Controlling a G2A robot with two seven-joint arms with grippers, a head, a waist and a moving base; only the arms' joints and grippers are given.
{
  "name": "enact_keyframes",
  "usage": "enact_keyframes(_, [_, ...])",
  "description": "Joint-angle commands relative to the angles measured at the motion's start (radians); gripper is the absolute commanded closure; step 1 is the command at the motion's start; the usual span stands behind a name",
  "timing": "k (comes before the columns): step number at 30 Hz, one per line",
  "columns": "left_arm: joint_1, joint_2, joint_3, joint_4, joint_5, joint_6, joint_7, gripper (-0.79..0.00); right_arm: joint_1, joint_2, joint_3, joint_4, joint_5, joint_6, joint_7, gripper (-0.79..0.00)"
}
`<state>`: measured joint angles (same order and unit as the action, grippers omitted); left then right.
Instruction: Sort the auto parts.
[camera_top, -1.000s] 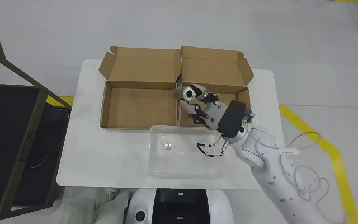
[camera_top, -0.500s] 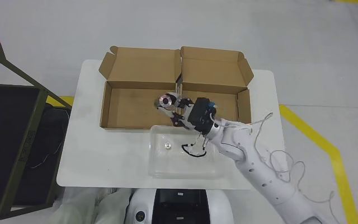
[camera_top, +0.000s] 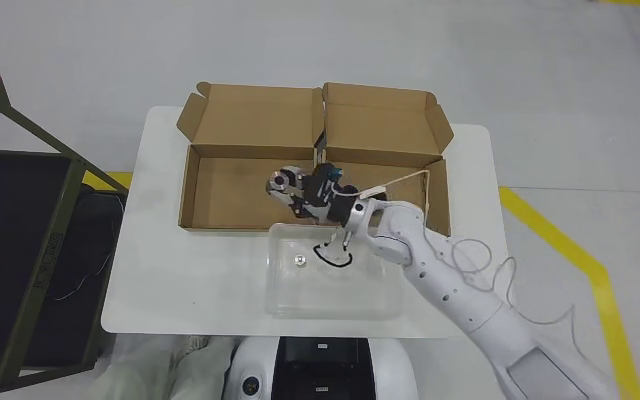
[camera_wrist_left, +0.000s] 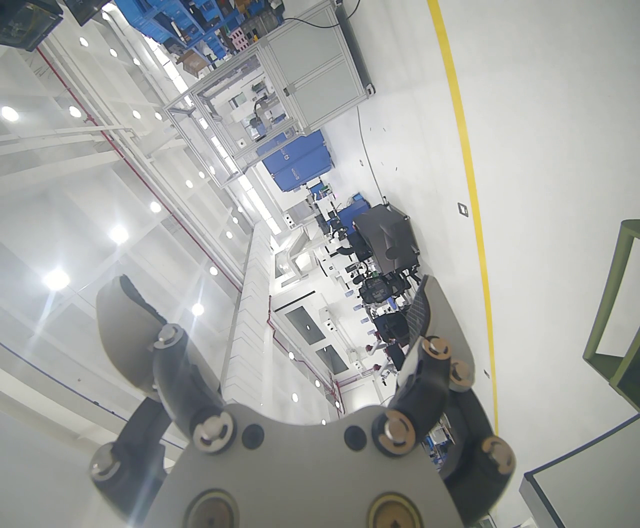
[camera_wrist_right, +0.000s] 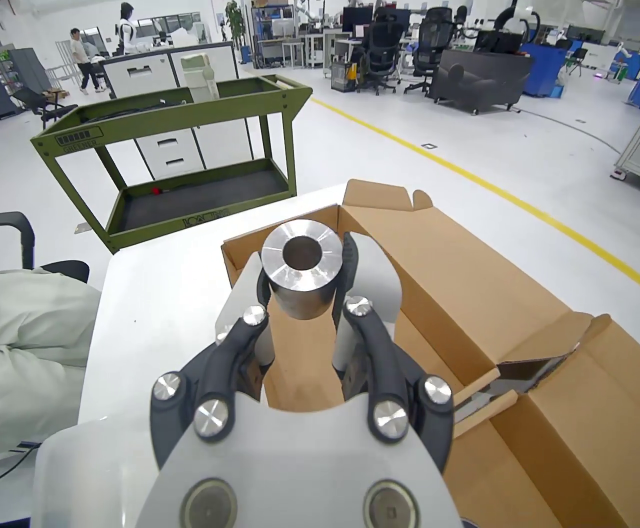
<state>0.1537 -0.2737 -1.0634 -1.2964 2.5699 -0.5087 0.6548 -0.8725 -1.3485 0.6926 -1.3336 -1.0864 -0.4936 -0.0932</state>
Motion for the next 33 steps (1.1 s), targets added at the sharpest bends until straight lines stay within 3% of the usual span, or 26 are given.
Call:
enact_keyframes(1, [0.000,0.000,0.000,0.000,0.000,0.000,0.000,-0.785,0.025,-0.014,-0.021,0.047,0.012,-0.010,0.007,0.000])
enact_keyframes(19, [0.000,0.000,0.000,0.000,0.000,0.000,0.000,-0.785,0.226,-0.184,-0.201,0.423,0.118,-0.092,0.084,0.000])
enact_keyframes(33, [0.000,0.000,0.000,0.000,0.000,0.000,0.000,-0.785,0.297,-0.319,-0.288,0.650,0.092,-0.066,0.105,0.000])
